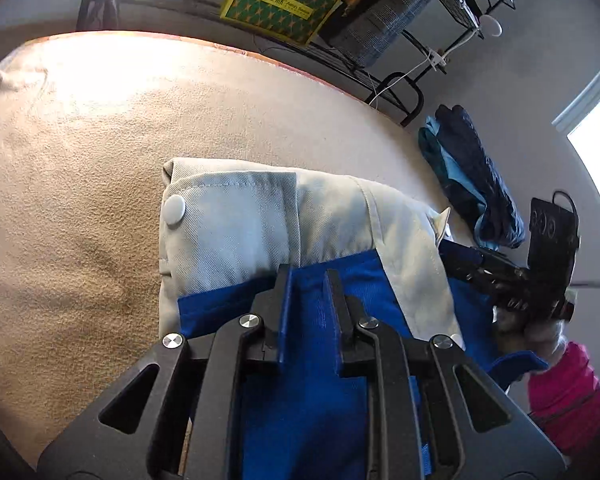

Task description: Fold large clothes

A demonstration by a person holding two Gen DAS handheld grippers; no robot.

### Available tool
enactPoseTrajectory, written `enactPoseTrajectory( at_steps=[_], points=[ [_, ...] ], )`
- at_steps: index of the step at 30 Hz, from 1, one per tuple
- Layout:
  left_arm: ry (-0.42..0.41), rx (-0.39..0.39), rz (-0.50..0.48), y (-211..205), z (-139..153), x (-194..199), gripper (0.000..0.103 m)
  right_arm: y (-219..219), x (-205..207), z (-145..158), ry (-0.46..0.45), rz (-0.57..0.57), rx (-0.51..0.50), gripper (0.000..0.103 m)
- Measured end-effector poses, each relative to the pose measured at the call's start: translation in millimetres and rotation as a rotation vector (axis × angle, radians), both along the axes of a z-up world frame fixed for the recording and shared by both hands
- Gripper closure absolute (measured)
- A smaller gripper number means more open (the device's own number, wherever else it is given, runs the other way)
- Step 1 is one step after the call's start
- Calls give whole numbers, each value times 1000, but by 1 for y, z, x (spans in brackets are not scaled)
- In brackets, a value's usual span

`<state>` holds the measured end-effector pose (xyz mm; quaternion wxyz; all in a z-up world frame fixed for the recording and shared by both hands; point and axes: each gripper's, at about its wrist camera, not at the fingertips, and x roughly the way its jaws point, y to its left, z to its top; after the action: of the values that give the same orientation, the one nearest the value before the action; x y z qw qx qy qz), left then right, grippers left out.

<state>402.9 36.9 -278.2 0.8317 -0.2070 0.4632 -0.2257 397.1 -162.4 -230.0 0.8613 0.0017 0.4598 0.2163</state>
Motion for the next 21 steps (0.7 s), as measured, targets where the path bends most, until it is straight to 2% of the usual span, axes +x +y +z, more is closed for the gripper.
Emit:
enactPoseTrajectory(
  at_steps=[2,4,9,12,15,17,19,21],
  points=[
    [13,22,-5,1,7,1,84,7,-2,7,-7,5,-55,59],
    [20,56,7,3,21,-2,84,6,-8,21,-11,-2,-60,59],
    [-71,54,7,12,66,-52,84,-13,-52,70,-60,15,75,59],
    [-107,16,-23,12,82,-89,84,-17,-99,98,-78,99,210,59],
    [-129,12,-77,0,84,-110,84,-3,-134,97,-39,212,296,62],
    [-113,24,-119,-11,75,-116,84,14,-145,88,-11,264,271,64],
    [-84,40,-120,-20,60,-117,84,30,-143,76,-8,255,217,64],
    [-64,66,-115,-23,49,-112,84,36,-127,63,30,216,230,64]
  ],
)
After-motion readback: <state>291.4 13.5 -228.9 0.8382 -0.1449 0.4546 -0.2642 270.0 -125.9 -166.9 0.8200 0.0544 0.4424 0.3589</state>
